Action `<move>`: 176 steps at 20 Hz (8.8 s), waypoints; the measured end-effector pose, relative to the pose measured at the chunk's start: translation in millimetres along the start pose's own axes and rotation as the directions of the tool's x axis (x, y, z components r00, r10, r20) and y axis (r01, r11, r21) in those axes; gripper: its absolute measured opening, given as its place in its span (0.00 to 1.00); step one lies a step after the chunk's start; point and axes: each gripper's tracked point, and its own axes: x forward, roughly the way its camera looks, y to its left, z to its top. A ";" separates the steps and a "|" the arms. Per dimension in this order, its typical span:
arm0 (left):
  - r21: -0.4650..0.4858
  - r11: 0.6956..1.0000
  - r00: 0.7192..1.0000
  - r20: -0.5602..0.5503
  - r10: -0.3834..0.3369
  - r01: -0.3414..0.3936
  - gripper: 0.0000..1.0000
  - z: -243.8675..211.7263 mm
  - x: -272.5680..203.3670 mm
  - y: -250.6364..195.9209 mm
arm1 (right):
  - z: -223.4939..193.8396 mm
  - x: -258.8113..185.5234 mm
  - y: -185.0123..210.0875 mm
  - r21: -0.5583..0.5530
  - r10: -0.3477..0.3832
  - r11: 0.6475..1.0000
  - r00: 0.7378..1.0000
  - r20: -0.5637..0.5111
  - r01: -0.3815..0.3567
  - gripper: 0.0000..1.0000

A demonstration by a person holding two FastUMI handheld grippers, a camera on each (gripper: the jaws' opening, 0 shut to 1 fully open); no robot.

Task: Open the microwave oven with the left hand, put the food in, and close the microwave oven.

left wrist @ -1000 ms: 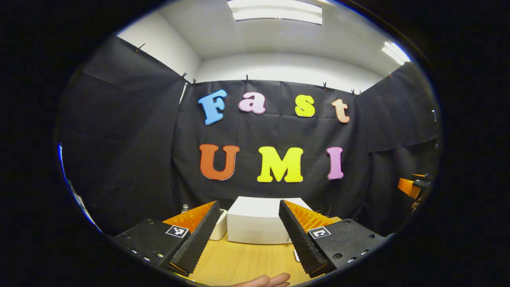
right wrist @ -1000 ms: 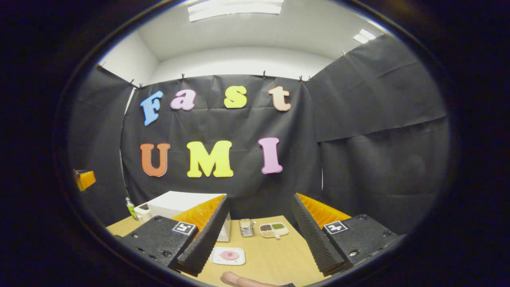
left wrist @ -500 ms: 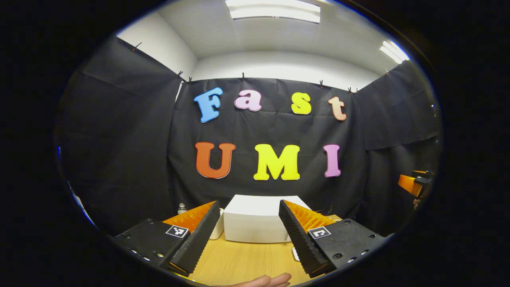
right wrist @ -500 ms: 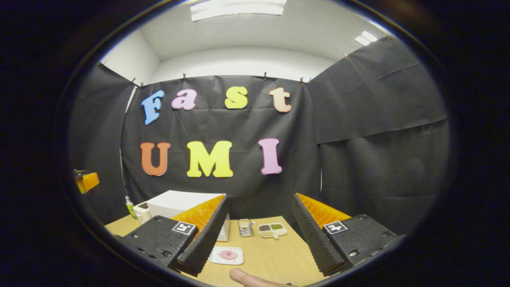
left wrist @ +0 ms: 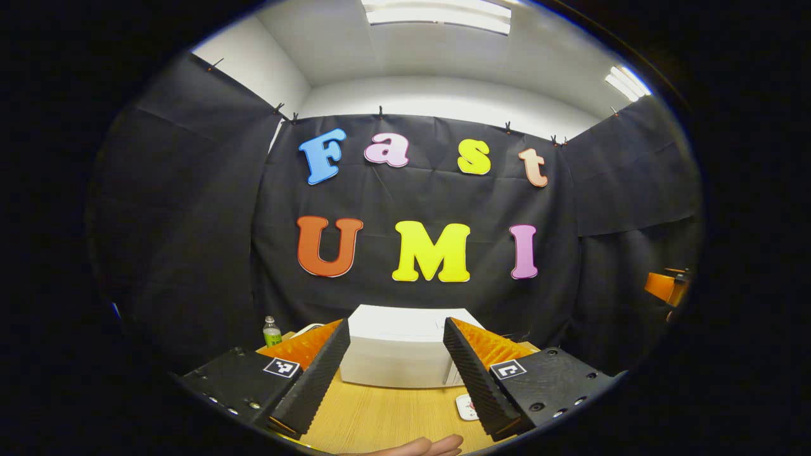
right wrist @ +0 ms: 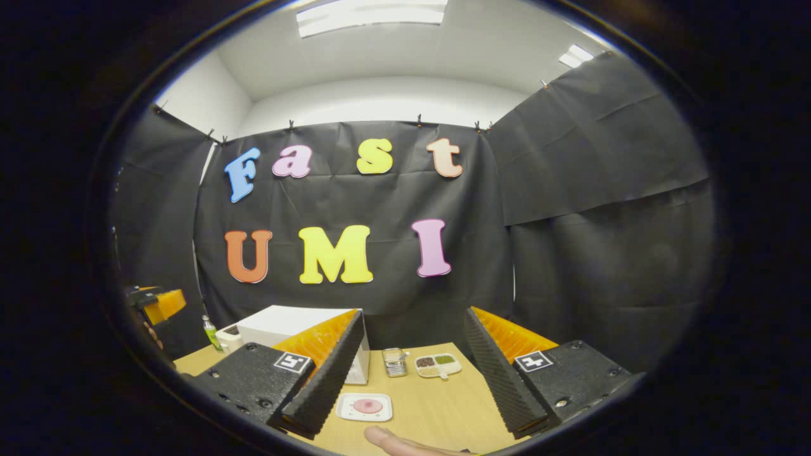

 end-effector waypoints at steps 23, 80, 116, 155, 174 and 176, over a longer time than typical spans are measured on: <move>-0.030 0.993 0.978 -0.172 -0.114 0.111 0.94 -238.8 205.9 -116.3 | -28.0 22.4 -58.5 0.022 0.000 1.000 1.000 0.025 -0.001 0.94; 0.006 0.985 0.944 -0.288 -0.163 0.172 0.11 -297.1 93.2 -59.3 | -10.6 -58.6 -41.3 -0.073 0.039 0.997 0.997 0.069 -0.034 0.94; 0.028 0.989 0.982 -0.121 0.146 -0.143 0.92 -110.1 -85.9 126.5 | -84.4 21.9 66.3 -0.202 0.211 0.946 0.953 -0.216 -0.255 0.96; 0.094 0.995 0.997 -0.064 0.035 -0.029 0.92 -54.9 -11.6 2.3 | -449.0 182.3 73.0 0.443 0.450 0.884 0.016 -0.893 -0.148 0.29; 0.084 0.996 0.999 -0.022 0.044 -0.042 0.92 -49.1 -31.9 10.1 | -447.9 157.5 61.4 0.581 0.577 0.799 0.075 -0.813 0.153 0.00; 0.079 0.996 0.999 -0.020 0.040 -0.038 0.92 -49.2 -35.2 12.6 | -447.9 148.5 68.9 0.601 0.594 0.778 0.098 -0.799 0.184 0.00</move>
